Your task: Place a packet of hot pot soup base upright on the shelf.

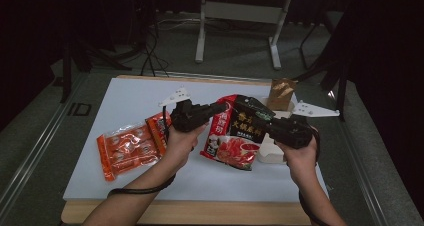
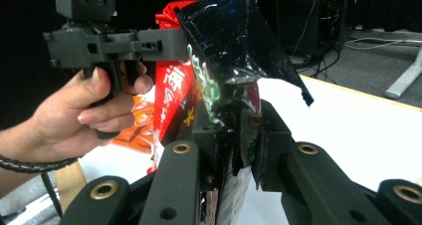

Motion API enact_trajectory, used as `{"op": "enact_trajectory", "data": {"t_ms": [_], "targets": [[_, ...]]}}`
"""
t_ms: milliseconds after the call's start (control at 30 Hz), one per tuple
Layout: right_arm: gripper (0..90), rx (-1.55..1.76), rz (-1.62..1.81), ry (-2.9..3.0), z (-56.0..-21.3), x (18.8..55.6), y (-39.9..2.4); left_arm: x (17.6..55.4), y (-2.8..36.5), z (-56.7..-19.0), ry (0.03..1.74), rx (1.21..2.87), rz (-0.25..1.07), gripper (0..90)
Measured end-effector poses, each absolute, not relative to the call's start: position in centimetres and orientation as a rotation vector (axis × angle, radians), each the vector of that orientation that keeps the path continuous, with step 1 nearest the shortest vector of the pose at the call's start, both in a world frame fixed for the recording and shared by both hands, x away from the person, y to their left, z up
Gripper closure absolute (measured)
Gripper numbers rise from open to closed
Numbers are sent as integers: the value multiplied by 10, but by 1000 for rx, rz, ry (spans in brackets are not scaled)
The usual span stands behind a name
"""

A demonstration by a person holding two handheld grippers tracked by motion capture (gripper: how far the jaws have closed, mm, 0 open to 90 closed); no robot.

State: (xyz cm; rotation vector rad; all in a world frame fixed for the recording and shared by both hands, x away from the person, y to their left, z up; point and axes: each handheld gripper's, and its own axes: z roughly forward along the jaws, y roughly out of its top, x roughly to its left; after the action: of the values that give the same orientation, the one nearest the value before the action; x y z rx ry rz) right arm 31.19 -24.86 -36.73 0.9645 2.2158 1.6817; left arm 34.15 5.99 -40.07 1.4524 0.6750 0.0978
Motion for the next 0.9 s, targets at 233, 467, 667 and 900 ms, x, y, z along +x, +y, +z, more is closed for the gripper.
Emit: {"op": "enact_trajectory", "data": {"t_ms": [233, 467, 667, 900], "targets": [[771, 903, 1654, 2216, -358, 309, -253, 343, 61, -397, 616, 1501, 45, 839], [787, 849, 1610, 2198, -345, 307, -260, 344, 62, -396, 593, 1560, 43, 729], [789, 846, 1610, 2193, -343, 310, -262, 343, 69, -394, 620, 1566, 65, 464], [789, 831, 1580, 2180, -337, 314, -264, 335, 78, -395, 594, 1613, 90, 182]]}}
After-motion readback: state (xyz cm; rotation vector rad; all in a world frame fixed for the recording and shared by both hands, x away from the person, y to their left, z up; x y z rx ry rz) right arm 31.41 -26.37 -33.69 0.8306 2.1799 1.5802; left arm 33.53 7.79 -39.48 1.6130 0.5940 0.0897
